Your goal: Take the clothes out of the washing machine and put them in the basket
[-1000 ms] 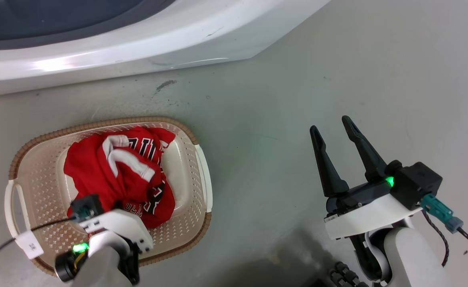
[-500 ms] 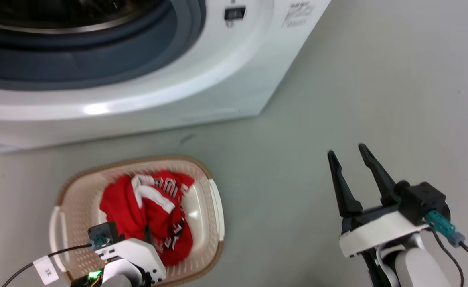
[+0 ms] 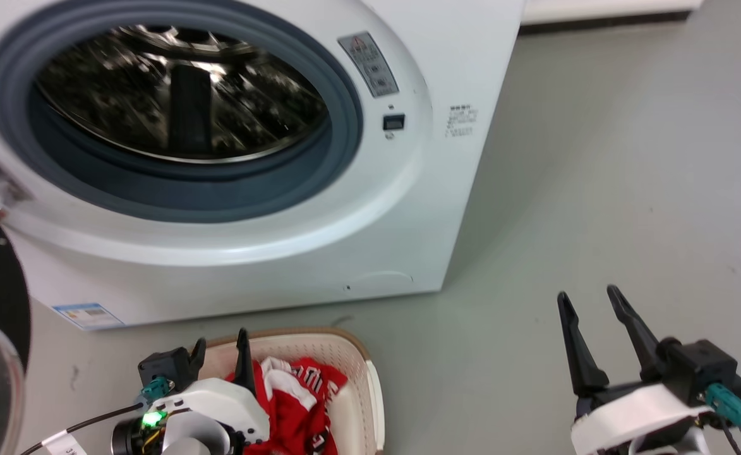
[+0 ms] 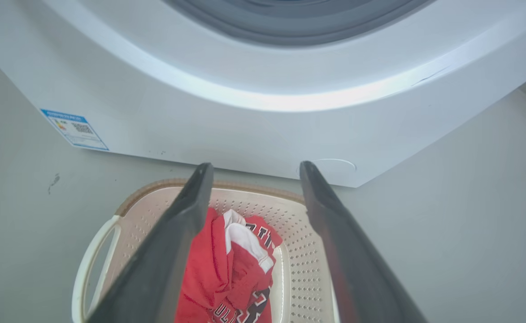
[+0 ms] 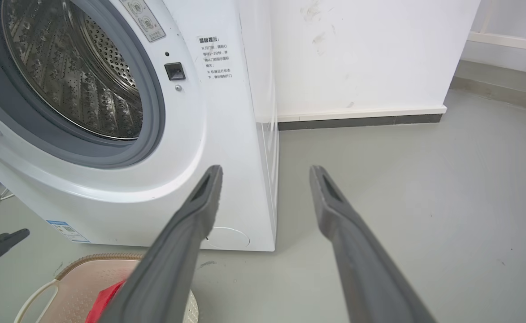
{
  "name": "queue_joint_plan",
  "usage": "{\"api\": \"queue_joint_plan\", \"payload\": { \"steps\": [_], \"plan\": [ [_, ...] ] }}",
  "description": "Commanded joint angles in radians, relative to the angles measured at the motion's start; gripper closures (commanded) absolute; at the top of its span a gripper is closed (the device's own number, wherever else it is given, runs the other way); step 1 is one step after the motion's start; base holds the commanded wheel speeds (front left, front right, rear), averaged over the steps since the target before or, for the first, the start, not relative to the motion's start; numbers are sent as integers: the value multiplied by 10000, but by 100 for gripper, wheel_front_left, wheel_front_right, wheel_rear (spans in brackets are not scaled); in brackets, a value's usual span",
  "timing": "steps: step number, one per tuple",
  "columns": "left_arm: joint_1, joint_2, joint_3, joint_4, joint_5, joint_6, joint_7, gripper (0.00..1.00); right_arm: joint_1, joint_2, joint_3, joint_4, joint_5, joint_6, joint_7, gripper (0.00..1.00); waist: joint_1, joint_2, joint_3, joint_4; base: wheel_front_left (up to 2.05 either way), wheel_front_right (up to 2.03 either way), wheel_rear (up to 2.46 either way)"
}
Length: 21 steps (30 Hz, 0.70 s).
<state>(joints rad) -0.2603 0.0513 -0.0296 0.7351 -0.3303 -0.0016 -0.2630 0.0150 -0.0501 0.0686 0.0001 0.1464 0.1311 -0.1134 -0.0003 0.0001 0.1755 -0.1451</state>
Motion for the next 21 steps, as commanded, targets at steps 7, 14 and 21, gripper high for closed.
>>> {"api": "queue_joint_plan", "payload": {
  "steps": [7, 14, 21],
  "plan": [
    [691, -10, -114, -2333, 743, 95, -25, 0, 701, 1, -240, -471, -196, -5, 361, 0, 3, -1, -1158, 442, 0, 0, 0],
    [1478, 0, -163, -4375, 1684, 234, -23, 0, 1224, 1, -505, -764, -376, -7, 639, 0, 3, -1, -1820, 634, 0, 0, 0],
    [2404, 264, -445, -5650, 2531, 500, -25, 0, 1563, 1, -788, -1000, -483, -5, 741, 0, 3, -1, -2103, 780, 0, 0, 0]
  ]
}}
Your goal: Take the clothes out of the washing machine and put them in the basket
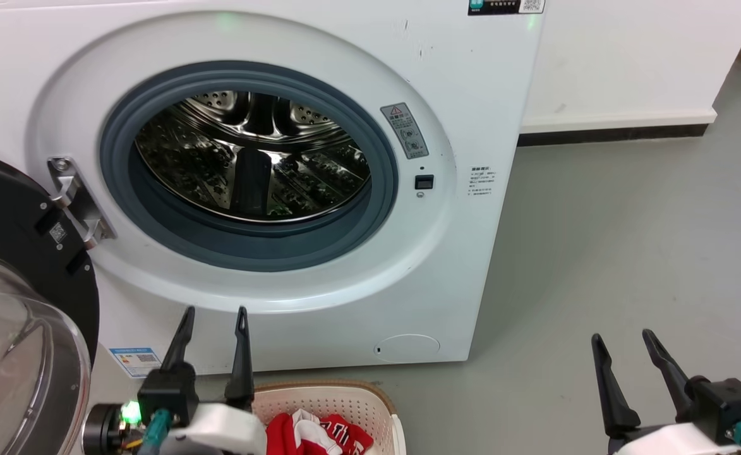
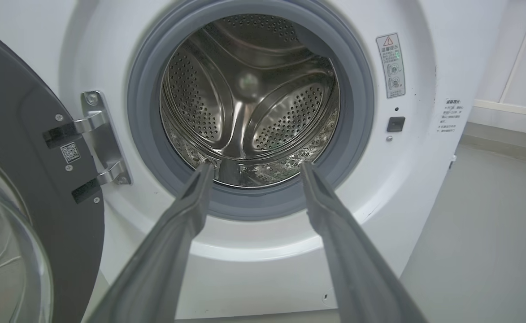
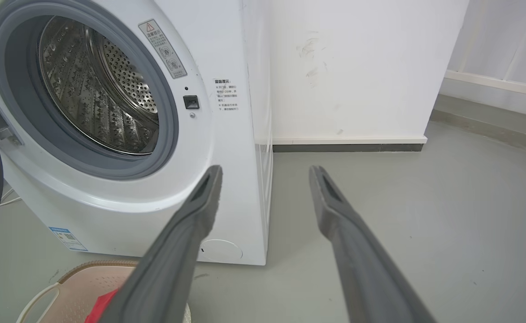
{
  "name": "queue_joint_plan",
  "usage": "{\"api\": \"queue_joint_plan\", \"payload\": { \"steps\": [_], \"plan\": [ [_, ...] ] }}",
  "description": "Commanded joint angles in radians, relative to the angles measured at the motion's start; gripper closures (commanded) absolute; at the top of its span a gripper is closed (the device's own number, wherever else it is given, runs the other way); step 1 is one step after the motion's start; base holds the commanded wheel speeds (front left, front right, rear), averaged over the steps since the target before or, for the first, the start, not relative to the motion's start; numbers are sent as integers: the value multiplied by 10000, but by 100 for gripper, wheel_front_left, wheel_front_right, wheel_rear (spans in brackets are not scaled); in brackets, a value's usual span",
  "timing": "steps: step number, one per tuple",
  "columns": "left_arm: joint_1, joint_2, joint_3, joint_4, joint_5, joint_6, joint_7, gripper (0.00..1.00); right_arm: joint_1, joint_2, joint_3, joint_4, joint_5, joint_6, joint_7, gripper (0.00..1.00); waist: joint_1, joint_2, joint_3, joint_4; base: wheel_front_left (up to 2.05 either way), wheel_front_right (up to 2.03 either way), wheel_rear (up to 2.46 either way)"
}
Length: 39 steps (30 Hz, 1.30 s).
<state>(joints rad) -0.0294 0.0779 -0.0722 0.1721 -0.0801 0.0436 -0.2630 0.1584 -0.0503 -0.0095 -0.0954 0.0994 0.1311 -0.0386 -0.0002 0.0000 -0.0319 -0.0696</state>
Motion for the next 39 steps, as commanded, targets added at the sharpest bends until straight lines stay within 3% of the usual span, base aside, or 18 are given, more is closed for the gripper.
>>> {"api": "queue_joint_plan", "payload": {
  "steps": [1, 12, 23, 24, 27, 39],
  "plan": [
    [231, 8, -26, -144, 60, 74, -23, 0, 173, 3, -49, -69, -19, -7, 1, 0, 2, 0, -58, 41, 0, 0, 0],
    [1062, -52, 79, -918, -338, 320, 111, 0, 386, 3, -196, -242, 14, -7, 96, 0, 2, 0, -139, 196, 0, 0, 0],
    [990, -3, 31, -1011, -616, 285, 175, 0, 325, 3, -160, -237, 34, -7, 103, 0, 2, 0, -101, 257, 0, 0, 0],
    [975, -8, 44, -969, -568, 268, 181, 100, 308, 0, -160, -201, -21, -2, 119, 100, 2, 0, -100, 257, 0, 0, 0],
    [1061, -28, 53, -707, -601, 259, 201, 100, 349, 6, -133, 51, 13, 0, 124, 100, 3, 0, -99, 258, 0, 0, 0],
    [719, -66, 376, -452, -2974, -67, 806, 100, -135, -154, -78, 551, 2645, -1, 185, 100, 3, 0, -55, 302, 0, 0, 0]
  ]
}}
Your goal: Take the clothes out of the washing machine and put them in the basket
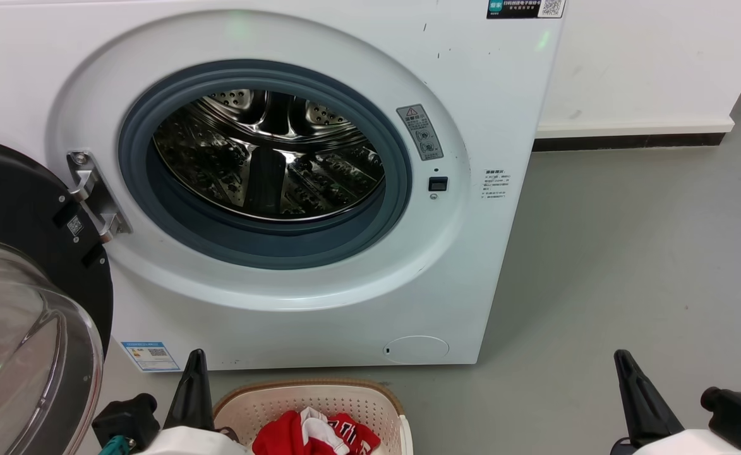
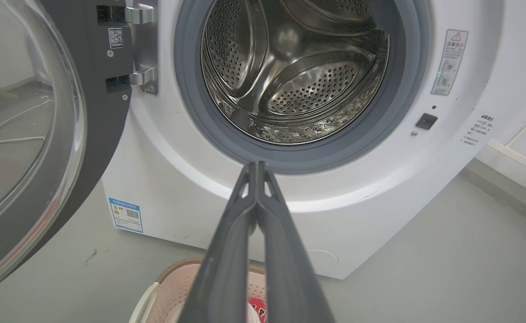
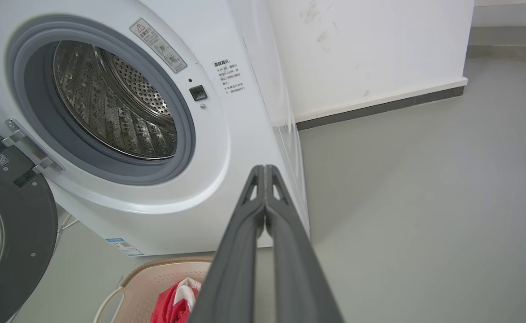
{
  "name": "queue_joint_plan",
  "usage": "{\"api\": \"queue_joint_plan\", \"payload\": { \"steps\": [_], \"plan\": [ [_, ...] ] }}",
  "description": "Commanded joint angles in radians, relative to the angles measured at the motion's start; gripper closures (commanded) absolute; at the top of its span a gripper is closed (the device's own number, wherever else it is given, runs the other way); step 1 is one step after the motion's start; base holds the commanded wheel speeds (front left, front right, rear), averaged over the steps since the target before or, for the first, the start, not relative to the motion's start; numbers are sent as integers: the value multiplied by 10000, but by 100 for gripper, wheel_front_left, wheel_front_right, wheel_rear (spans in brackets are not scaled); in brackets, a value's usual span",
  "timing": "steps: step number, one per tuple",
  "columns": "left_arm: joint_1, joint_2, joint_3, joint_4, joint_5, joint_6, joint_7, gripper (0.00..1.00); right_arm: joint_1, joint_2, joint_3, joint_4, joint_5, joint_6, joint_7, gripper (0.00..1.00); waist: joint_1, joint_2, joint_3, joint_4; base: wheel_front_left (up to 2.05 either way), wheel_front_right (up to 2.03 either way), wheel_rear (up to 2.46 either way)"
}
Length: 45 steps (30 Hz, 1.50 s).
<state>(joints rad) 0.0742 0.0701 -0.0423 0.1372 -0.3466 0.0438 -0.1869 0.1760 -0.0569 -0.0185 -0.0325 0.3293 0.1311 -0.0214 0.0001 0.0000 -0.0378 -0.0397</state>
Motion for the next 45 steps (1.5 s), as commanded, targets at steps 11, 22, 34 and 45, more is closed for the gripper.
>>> {"api": "queue_joint_plan", "payload": {
  "steps": [11, 22, 34, 45],
  "plan": [
    [-531, -15, 275, 38, -2056, -305, 449, 100, -690, -180, 24, 324, 2232, -1, 85, 100, 0, 0, 39, 37, 0, 0, 0],
    [-756, -44, 477, 197, -3754, -539, 855, 100, -1040, -243, 2, 704, 4038, -1, 176, 100, 0, 0, 79, 75, 0, 0, 0],
    [-970, -70, 686, 354, -5391, -769, 1250, 100, -1378, -284, -47, 1075, 5765, -2, 291, 100, 0, 0, 122, 117, 0, 0, 0],
    [-1147, -95, 851, 486, -6726, -957, 1580, 100, -1664, -303, -110, 1378, 7152, -2, 396, 100, 0, 0, 161, 156, 0, 0, 0]
  ]
}}
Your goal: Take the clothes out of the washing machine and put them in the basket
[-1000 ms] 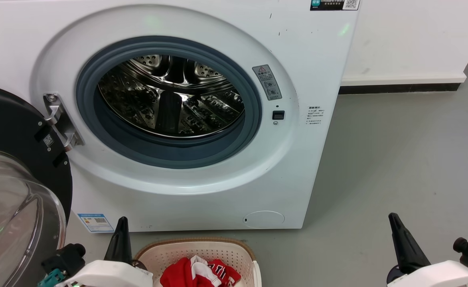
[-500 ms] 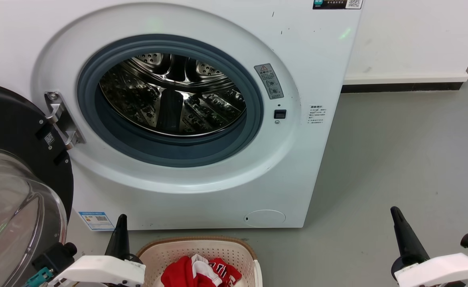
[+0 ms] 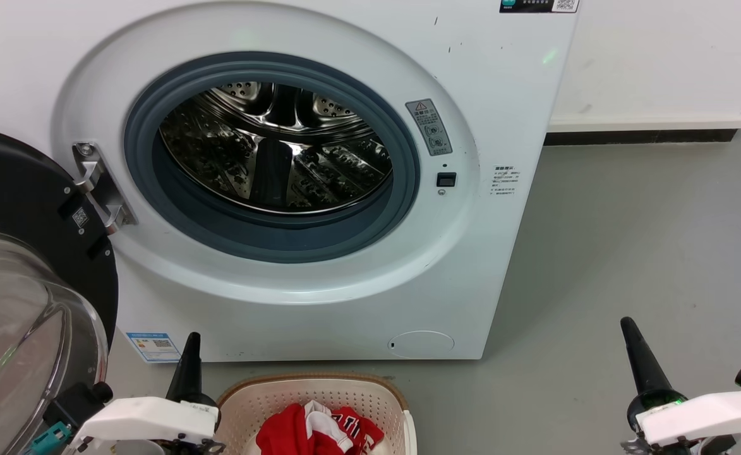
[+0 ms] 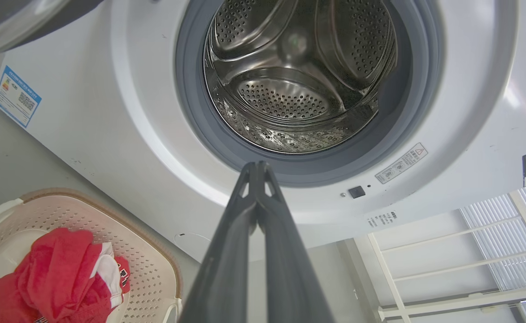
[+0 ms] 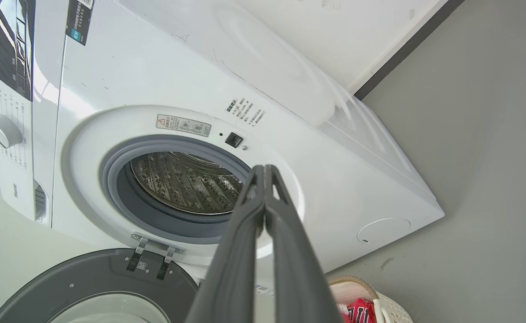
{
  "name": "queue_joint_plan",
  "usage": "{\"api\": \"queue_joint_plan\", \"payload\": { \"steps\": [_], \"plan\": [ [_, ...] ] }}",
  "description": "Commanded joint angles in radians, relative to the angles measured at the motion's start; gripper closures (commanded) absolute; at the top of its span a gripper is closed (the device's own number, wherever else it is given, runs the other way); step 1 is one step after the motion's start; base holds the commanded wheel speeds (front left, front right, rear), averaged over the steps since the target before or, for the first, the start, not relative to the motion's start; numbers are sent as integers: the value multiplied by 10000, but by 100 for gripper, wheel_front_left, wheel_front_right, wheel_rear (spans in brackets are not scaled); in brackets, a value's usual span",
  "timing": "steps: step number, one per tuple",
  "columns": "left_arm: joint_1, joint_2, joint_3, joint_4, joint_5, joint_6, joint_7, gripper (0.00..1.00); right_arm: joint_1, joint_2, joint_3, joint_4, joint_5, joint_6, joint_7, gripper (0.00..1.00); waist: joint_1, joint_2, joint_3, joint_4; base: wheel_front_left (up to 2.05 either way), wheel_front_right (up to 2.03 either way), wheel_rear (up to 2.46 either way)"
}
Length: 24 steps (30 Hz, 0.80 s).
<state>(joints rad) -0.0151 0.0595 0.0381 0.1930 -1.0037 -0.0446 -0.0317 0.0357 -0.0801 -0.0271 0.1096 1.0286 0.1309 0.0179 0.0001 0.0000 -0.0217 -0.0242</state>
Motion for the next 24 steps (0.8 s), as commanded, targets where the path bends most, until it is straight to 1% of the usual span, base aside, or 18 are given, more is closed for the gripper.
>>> {"api": "queue_joint_plan", "payload": {
  "steps": [1, 6, 24],
  "plan": [
    [-267, 9, 63, -62, -270, -90, 55, 100, -286, -72, -30, -15, 284, 0, 15, 100, -1, 0, 4, 5, 0, 0, 0],
    [-356, -1, 150, 7, -932, -184, 218, 100, -434, -75, -67, 137, 976, 0, 75, 100, -1, 0, 26, 26, 0, 0, 0],
    [-591, -35, 370, 189, -2727, -437, 658, 100, -795, -65, -190, 556, 2807, 0, 259, 100, -1, 0, 91, 89, 0, 0, 0]
  ]
}}
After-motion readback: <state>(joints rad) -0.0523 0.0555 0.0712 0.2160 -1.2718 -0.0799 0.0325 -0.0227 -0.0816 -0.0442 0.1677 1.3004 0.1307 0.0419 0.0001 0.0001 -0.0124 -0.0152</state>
